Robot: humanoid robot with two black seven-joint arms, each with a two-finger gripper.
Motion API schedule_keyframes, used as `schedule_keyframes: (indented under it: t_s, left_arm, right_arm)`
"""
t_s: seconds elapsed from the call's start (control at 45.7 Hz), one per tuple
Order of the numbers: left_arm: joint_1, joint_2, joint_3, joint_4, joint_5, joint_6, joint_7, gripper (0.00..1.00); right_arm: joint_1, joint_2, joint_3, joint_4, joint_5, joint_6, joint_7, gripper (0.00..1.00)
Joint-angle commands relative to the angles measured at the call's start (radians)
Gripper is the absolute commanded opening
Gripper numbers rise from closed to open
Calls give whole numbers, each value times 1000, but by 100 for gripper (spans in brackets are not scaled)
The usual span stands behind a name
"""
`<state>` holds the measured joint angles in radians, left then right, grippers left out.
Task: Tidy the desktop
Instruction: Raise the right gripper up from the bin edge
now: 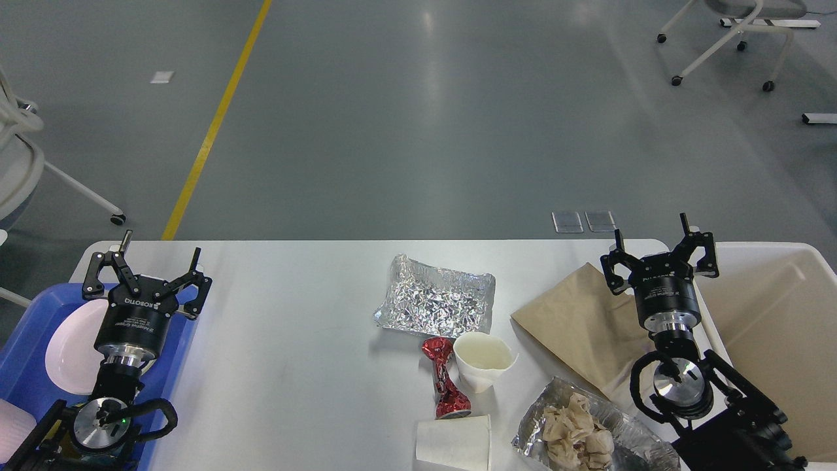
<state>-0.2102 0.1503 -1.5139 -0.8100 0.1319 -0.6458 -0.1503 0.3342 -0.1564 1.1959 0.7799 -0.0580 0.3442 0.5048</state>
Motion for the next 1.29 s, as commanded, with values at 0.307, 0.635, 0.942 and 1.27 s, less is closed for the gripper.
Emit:
schedule_keyframes:
  t_s: [0.307,0.635,0.942,1.27]
  left_arm:
    - [2,0,0,0,0,0,0,96]
    - [2,0,0,0,0,0,0,96]
    - [2,0,0,0,0,0,0,96]
    - [0,0,0,0,0,0,0,96]
  right_arm:
    - [-7,6,-4,1,10,1,0,100]
    - [-21,8,-4,7,12,7,0,100]
    - [-1,6,-2,19,9,12,1,100]
    - [8,-101,-85,41,1,171,15,100]
